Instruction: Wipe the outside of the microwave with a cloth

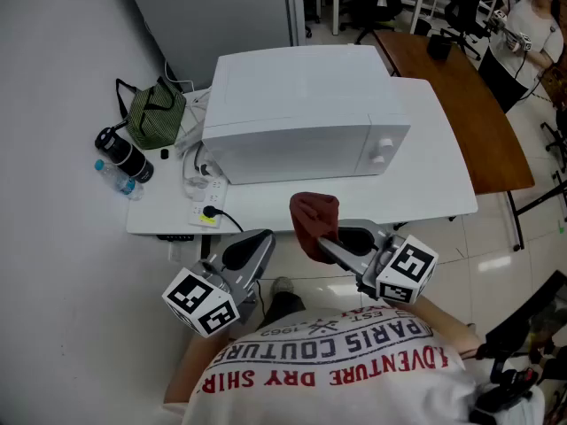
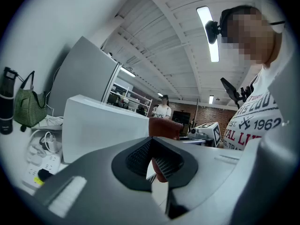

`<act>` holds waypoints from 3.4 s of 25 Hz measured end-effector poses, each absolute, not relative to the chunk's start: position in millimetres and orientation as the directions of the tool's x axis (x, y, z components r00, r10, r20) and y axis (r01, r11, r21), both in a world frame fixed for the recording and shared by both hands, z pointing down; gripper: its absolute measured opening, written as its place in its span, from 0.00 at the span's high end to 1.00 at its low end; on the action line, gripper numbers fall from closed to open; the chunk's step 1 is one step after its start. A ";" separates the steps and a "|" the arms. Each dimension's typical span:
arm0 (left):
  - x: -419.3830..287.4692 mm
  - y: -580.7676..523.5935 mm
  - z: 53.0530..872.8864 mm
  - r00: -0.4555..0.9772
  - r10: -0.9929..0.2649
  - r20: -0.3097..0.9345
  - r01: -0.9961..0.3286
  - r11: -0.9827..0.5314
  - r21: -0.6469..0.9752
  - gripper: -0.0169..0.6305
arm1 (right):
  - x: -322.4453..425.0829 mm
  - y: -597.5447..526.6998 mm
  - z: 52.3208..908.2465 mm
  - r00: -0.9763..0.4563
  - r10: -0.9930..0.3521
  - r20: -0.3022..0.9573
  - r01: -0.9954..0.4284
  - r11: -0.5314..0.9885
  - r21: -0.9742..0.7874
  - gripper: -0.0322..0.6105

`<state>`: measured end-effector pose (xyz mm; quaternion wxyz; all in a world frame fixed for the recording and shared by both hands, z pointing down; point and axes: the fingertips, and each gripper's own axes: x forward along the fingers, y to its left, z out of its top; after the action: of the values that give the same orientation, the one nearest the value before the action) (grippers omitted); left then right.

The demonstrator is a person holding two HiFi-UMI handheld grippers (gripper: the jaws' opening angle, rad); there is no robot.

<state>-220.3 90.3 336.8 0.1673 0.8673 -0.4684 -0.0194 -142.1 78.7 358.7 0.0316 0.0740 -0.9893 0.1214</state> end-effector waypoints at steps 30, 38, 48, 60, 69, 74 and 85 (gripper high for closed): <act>-396.7 99.2 357.2 0.373 -0.918 0.136 -0.882 -0.305 0.360 0.96 | -386.8 -38.7 387.7 -0.959 -0.258 0.120 -0.259 0.966 0.001 0.88; -373.0 76.6 354.4 0.428 -0.892 0.144 -0.866 -0.360 0.347 0.96 | -343.9 -63.7 388.1 -0.933 -0.341 0.115 -0.346 0.938 -0.022 0.88; -283.8 27.1 351.9 0.613 -0.776 0.150 -0.768 -0.541 0.342 0.96 | -224.3 -102.9 388.6 -0.845 -0.524 0.105 -0.530 0.847 -0.041 0.88; -216.3 -0.1 350.9 0.739 -0.654 0.162 -0.663 -0.665 0.343 0.96 | -92.8 -137.2 389.9 -0.684 -0.723 0.100 -0.730 0.678 -0.090 0.88; -209.3 -0.1 352.0 0.750 -0.639 0.173 -0.653 -0.673 0.346 0.96 | -68.9 -140.6 392.3 -0.650 -0.753 0.097 -0.759 0.642 -0.103 0.88; -224.0 5.1 353.8 0.727 -0.665 0.172 -0.677 -0.650 0.346 0.96 | -85.4 -121.8 383.4 -0.716 -0.698 0.037 -0.697 0.710 -0.096 0.88; -323.9 39.2 374.6 0.569 -0.801 0.185 -0.790 -0.471 0.394 0.96 | -273.7 -41.0 433.0 -0.938 -0.324 0.118 -0.337 0.935 -0.109 0.88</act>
<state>-323.9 39.2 374.6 0.2227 0.8574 -0.4638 -0.0128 -273.7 -41.0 433.0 0.0493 0.1683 -0.9824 0.0637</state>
